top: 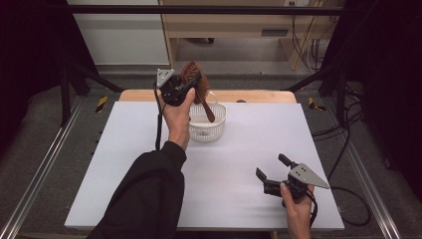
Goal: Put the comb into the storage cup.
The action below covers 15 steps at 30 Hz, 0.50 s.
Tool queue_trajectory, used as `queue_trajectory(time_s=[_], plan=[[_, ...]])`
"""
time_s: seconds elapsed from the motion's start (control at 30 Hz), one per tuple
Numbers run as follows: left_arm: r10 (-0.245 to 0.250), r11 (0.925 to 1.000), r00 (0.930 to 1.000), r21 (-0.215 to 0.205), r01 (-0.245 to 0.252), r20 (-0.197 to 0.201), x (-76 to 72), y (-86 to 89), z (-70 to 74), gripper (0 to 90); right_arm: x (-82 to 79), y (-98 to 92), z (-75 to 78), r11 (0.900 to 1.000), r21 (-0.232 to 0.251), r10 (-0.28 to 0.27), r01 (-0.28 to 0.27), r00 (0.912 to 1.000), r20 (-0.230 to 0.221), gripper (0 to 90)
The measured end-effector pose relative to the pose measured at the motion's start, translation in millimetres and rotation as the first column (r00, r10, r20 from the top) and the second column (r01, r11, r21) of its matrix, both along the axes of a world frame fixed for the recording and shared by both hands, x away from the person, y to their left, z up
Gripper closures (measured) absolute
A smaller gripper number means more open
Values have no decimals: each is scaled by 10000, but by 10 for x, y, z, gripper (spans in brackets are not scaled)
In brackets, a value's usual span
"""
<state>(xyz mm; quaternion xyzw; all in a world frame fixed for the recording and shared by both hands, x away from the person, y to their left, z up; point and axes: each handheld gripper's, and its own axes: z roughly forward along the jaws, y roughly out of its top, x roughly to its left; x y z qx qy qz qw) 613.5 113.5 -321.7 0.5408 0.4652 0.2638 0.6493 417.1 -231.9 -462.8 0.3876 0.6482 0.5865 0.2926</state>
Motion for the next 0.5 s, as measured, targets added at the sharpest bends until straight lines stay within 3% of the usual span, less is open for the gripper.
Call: queue_trajectory(time_s=[0.5], plan=[[-81,9997,9999,221,82,-61,4,-35,-46,505,-3,1,1,10000,32,2,-2,10000,-16,37]])
